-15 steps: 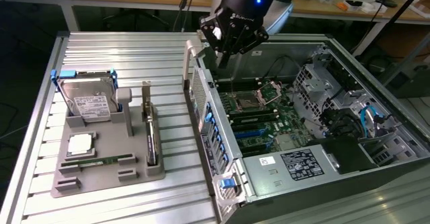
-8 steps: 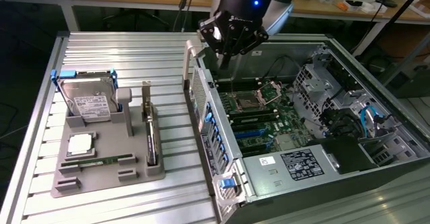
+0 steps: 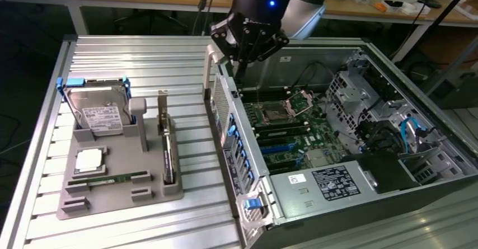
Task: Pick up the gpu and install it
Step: 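Reach for the gpu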
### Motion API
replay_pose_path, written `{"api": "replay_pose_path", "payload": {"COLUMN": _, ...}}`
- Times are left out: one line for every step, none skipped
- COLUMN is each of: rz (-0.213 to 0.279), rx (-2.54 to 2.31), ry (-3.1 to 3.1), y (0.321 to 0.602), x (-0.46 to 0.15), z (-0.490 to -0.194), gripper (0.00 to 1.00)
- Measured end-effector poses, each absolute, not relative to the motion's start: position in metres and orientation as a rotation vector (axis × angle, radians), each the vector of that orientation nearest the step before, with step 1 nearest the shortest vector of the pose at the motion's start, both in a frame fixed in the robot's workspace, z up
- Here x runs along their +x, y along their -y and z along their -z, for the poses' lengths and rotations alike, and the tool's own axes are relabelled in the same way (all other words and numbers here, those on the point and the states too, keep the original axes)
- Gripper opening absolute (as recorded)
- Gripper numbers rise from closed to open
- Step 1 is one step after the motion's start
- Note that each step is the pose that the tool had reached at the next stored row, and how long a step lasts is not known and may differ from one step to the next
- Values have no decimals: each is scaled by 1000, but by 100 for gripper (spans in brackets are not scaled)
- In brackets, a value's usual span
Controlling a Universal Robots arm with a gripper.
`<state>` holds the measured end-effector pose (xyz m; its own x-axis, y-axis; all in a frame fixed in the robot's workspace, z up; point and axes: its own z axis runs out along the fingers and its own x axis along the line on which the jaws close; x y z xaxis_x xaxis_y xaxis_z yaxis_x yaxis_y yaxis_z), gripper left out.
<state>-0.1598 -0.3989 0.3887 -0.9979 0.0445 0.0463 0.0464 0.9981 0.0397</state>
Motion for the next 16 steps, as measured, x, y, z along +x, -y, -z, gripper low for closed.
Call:
{"api": "replay_pose_path", "payload": {"rz": 63, "rx": -69, "ry": 3095, "y": 399, "x": -165, "z": -389, "gripper": 11}}
{"api": "replay_pose_path", "payload": {"rz": 63, "rx": -67, "ry": 3096, "y": 399, "x": -169, "z": -389, "gripper": 11}}
{"api": "replay_pose_path", "payload": {"rz": 63, "rx": -66, "ry": 3096, "y": 399, "x": -172, "z": -389, "gripper": 11}}
{"api": "replay_pose_path", "payload": {"rz": 63, "rx": -66, "ry": 3096, "y": 399, "x": -174, "z": -389, "gripper": 11}}
{"api": "replay_pose_path", "payload": {"rz": 63, "rx": -65, "ry": 3096, "y": 399, "x": -177, "z": -389, "gripper": 11}}
{"api": "replay_pose_path", "payload": {"rz": 63, "rx": -64, "ry": 3096, "y": 399, "x": -179, "z": -389, "gripper": 11}}
{"api": "replay_pose_path", "payload": {"rz": 63, "rx": -63, "ry": 3097, "y": 399, "x": -181, "z": -389, "gripper": 11}}
{"api": "replay_pose_path", "payload": {"rz": 63, "rx": -62, "ry": 3097, "y": 399, "x": -184, "z": -389, "gripper": 11}}
{"api": "replay_pose_path", "payload": {"rz": 63, "rx": -61, "ry": 3097, "y": 399, "x": -188, "z": -389, "gripper": 11}}
{"api": "replay_pose_path", "payload": {"rz": 63, "rx": -60, "ry": 3098, "y": 399, "x": -191, "z": -388, "gripper": 11}}
{"api": "replay_pose_path", "payload": {"rz": 63, "rx": -59, "ry": 3098, "y": 399, "x": -193, "z": -388, "gripper": 11}}
{"api": "replay_pose_path", "payload": {"rz": 63, "rx": -59, "ry": 3098, "y": 399, "x": -196, "z": -388, "gripper": 11}}
{"api": "replay_pose_path", "payload": {"rz": 63, "rx": -58, "ry": 3099, "y": 399, "x": -199, "z": -388, "gripper": 11}}
{"api": "replay_pose_path", "payload": {"rz": 63, "rx": -58, "ry": 3099, "y": 399, "x": -201, "z": -388, "gripper": 11}}
{"api": "replay_pose_path", "payload": {"rz": 63, "rx": -57, "ry": 3099, "y": 399, "x": -203, "z": -388, "gripper": 11}}
{"api": "replay_pose_path", "payload": {"rz": 63, "rx": -57, "ry": 3100, "y": 399, "x": -205, "z": -388, "gripper": 11}}
